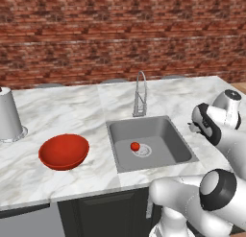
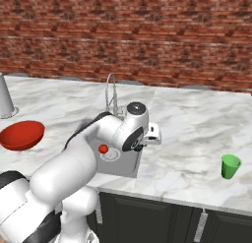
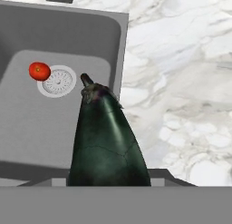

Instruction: Remove the tomato and eggplant from the sink. Then move the bowl and cup from the counter to the sink for washing.

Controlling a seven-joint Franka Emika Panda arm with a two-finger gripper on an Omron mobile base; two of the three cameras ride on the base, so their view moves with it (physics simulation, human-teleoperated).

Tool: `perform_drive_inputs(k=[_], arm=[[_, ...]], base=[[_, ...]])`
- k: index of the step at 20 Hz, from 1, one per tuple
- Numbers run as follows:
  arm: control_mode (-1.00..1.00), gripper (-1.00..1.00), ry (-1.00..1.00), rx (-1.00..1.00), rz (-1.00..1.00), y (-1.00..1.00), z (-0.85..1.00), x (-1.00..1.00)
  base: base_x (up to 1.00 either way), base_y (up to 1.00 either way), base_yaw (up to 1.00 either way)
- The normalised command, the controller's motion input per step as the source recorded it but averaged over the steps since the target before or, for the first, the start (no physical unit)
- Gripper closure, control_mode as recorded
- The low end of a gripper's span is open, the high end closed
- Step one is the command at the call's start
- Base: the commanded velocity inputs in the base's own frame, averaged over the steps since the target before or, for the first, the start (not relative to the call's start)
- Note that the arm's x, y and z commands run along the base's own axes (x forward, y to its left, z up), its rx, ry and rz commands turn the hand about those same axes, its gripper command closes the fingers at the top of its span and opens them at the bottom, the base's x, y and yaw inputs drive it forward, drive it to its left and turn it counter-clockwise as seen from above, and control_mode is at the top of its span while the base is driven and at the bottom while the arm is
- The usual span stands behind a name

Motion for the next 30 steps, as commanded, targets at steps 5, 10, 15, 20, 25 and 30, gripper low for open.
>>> perform_drive_inputs(k=[5, 10, 15, 20, 25, 30], arm=[[-1.0, 1.0, 0.0, 0.0, 0.0, -0.22, -0.12, 0.1], [-1.0, 1.0, 0.0, 0.0, 0.0, -0.22, -0.11, 0.13], [-1.0, 1.0, 0.0, 0.0, 0.0, -0.23, -0.11, 0.14], [-1.0, 1.0, 0.0, 0.0, 0.0, -0.25, -0.12, 0.14], [-1.0, 1.0, 0.0, -0.01, 0.0, -0.26, -0.12, 0.13], [-1.0, 1.0, 0.0, -0.03, 0.0, -0.25, -0.14, 0.14]], base=[[0.0, 0.0, 0.0], [0.0, 0.0, 0.0], [0.0, 0.0, 0.0], [0.0, 0.0, 0.0], [0.0, 0.0, 0.0], [0.0, 0.0, 0.0]])
